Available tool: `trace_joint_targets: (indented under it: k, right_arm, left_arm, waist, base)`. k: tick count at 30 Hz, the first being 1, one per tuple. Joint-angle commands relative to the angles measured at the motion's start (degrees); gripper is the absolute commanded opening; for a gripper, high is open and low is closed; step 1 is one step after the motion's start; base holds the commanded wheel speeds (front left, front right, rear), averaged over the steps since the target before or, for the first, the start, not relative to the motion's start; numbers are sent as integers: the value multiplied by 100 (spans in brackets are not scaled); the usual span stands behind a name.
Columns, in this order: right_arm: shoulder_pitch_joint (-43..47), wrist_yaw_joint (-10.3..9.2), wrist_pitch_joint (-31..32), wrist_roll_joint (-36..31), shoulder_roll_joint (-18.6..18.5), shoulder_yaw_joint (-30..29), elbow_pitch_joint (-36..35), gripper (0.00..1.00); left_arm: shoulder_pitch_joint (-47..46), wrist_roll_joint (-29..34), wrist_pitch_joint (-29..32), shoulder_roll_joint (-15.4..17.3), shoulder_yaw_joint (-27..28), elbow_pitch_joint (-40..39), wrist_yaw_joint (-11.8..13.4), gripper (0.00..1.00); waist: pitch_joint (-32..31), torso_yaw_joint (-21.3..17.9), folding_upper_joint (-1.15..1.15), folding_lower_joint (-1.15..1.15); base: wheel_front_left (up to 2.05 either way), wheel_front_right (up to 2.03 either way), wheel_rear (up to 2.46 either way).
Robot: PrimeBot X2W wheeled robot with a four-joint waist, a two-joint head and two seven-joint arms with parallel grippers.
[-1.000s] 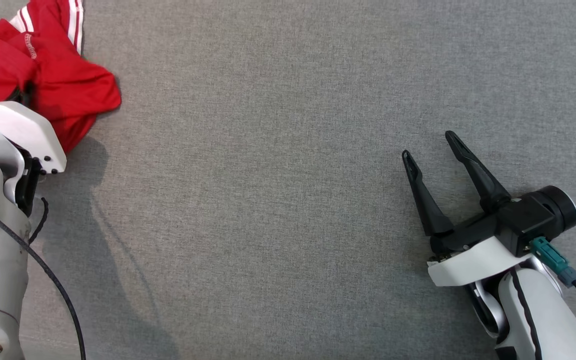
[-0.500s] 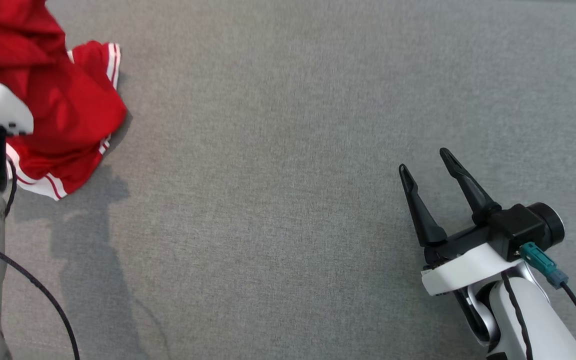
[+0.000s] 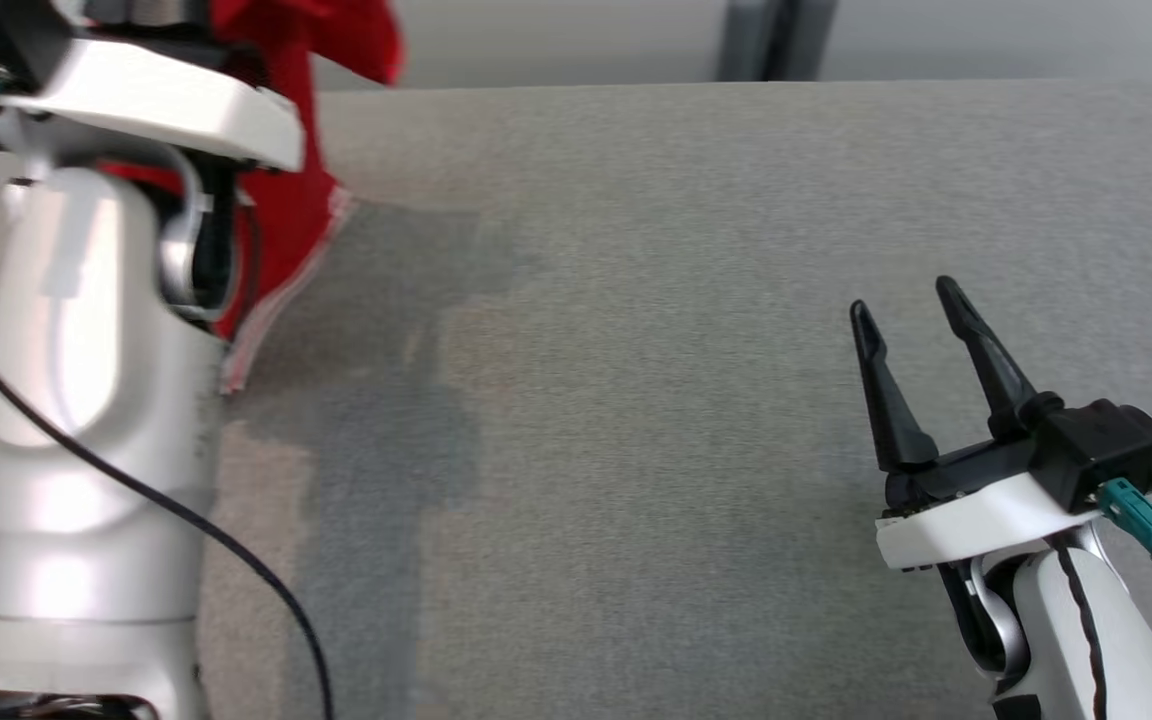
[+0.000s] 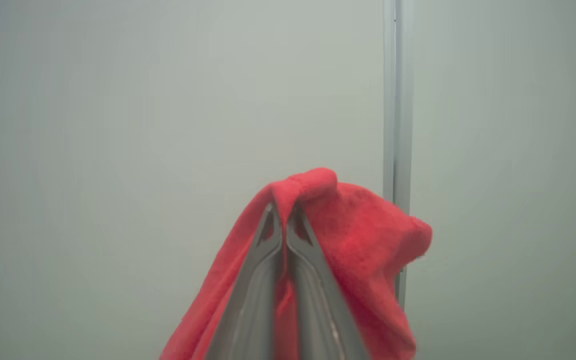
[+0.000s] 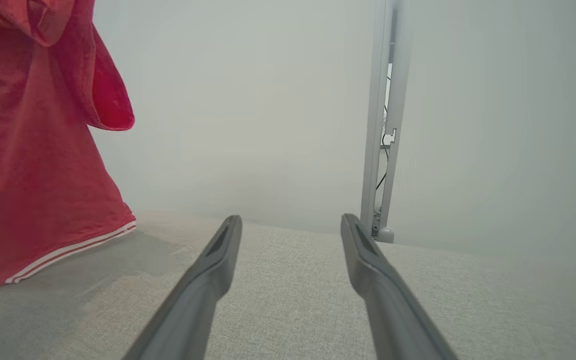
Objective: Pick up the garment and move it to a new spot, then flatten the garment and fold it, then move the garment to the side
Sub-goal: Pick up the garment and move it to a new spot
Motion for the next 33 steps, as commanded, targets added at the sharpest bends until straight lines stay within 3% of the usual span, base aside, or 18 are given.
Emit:
trace_joint_targets:
  k: [1, 6, 12, 16, 20, 21, 22, 29, 33]
  right_arm:
    - [51, -3, -29, 12, 0, -57, -49, 100]
    - [-1, -3, -30, 24, 28, -190, -148, 100]
    - [-77, -3, -30, 84, 57, -176, -201, 100]
    - [-81, -3, -31, 103, 71, -209, -223, 100]
    - [-41, -3, -31, 122, 75, -257, -240, 100]
    - [-33, -3, -31, 120, 76, -275, -235, 100]
    - [-25, -3, -31, 115, 76, -302, -225, 100]
    - [-27, -3, -31, 14, 74, -550, -227, 100]
    - [10, -3, -31, -30, 74, -589, -203, 100]
  left_arm:
    - [167, -104, 98, -154, -117, -245, 79, 0]
    - [489, -469, 370, -359, -841, -783, 354, 0]
    - [790, -1319, 325, -365, -2514, -989, 1108, 0]
    - [925, -1679, 271, -368, -3521, -894, 1459, 0]
    - [1039, -1944, 263, -365, -4408, -770, 1646, 0]
    - [1062, -1973, 300, -365, -4623, -722, 1656, 35]
    - [1099, -2040, 364, -367, -4851, -679, 1640, 100]
    - [1153, -2403, 442, -369, -5730, -614, 1609, 100]
    - [1094, -2649, 242, -368, -5790, -557, 1690, 100]
  waist:
    - [-75, -370, 0, 0]
    - [33, -891, 0, 0]
    - [218, -1453, 0, 0]
    - [285, -1660, 0, 0]
    - [283, -1711, 0, 0]
    - [271, -1703, 0, 0]
    - [256, -1687, 0, 0]
    - [111, -1457, 0, 0]
    - [-44, -1248, 0, 0]
  base:
    - [0, 0, 0]
    - [0, 0, 0]
    - [0, 0, 0]
    - [0, 0, 0]
    - [0, 0, 0]
    - [0, 0, 0]
    - [0, 0, 0]
    - [0, 0, 0]
    - [0, 0, 0]
